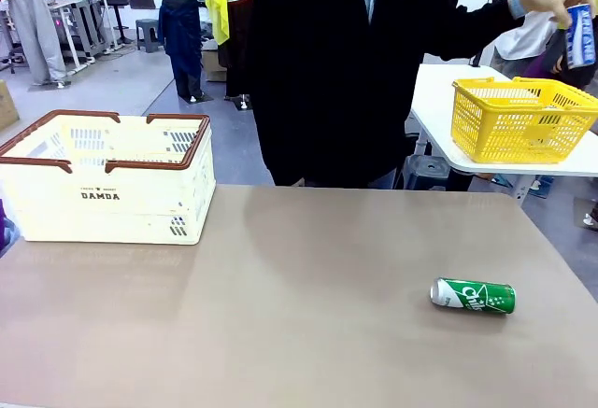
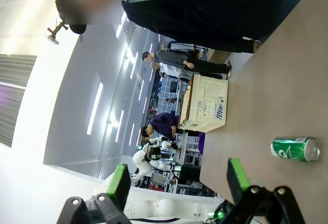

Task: Place the drinks into the Shopping basket.
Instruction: Pick up one drink and place it into the Shopping basket.

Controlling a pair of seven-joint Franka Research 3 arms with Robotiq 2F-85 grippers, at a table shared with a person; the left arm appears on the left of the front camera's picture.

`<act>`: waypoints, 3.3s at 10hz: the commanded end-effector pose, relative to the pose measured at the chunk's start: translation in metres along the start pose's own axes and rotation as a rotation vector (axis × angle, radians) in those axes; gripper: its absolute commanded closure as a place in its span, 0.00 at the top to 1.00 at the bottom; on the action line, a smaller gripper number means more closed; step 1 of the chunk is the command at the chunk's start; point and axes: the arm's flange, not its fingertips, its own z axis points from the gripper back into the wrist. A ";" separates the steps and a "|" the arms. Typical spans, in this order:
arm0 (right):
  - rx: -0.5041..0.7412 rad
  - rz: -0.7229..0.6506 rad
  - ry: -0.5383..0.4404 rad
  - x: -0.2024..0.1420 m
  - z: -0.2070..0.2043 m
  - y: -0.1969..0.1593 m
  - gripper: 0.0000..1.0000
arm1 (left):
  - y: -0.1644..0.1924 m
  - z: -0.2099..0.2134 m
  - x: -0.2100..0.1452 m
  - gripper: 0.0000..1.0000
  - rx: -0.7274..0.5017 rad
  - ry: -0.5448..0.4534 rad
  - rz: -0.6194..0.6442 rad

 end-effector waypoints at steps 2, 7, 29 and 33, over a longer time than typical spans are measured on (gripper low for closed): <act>0.000 0.026 0.007 -0.001 0.000 0.001 1.00 | -0.027 0.000 0.014 1.00 0.012 0.007 -0.041; 0.000 0.026 0.007 -0.001 0.000 0.001 1.00 | -0.027 0.000 0.014 1.00 0.012 0.007 -0.041; -0.689 0.492 0.474 0.055 -0.021 0.037 1.00 | -0.027 0.000 0.014 1.00 0.012 0.007 -0.041; -0.618 0.292 0.129 0.037 0.079 -0.033 1.00 | -0.027 0.000 0.014 1.00 0.012 0.007 -0.041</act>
